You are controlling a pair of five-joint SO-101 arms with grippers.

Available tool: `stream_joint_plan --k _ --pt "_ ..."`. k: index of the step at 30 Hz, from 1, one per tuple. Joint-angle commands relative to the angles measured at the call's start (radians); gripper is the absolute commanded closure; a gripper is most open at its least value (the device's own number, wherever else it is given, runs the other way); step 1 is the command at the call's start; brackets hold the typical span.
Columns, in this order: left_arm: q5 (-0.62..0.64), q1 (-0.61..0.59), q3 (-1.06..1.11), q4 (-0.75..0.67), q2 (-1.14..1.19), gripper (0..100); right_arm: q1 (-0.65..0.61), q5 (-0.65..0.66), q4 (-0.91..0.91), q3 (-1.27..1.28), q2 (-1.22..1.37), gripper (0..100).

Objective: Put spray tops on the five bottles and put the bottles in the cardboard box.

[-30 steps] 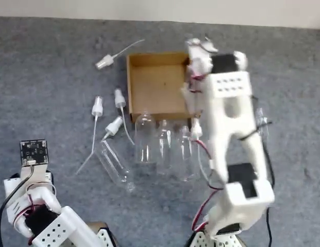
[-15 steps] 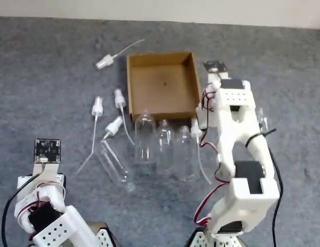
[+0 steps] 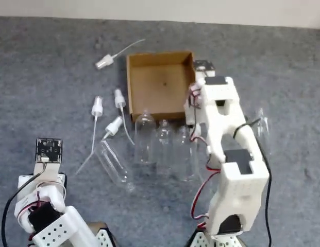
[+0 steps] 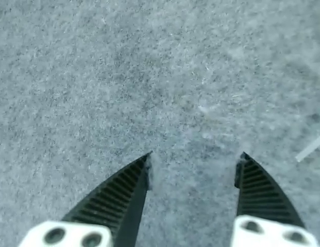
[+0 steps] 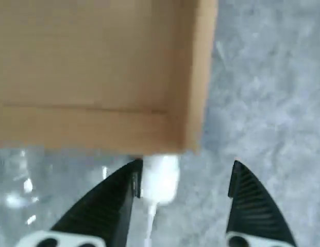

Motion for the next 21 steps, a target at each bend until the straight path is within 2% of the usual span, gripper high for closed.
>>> stream_joint_plan --k 1,4,11,17,21 --pt "-0.003 0.022 0.019 0.005 -0.005 77 0.001 -0.012 -0.028 -0.051 0.031 77.9" --pt "-0.003 0.022 0.019 0.005 -0.005 77 0.002 -0.012 -0.022 -0.051 0.042 81.4" --pt "-0.003 0.022 0.019 0.005 -0.005 77 0.071 -0.009 0.045 -0.059 0.038 99.8" --pt "-0.003 0.022 0.019 0.005 -0.005 77 0.091 -0.011 0.222 -0.252 0.013 99.5" --pt "-0.003 0.022 0.019 0.005 -0.005 77 -0.01 -0.043 0.343 -0.429 -0.088 99.5"
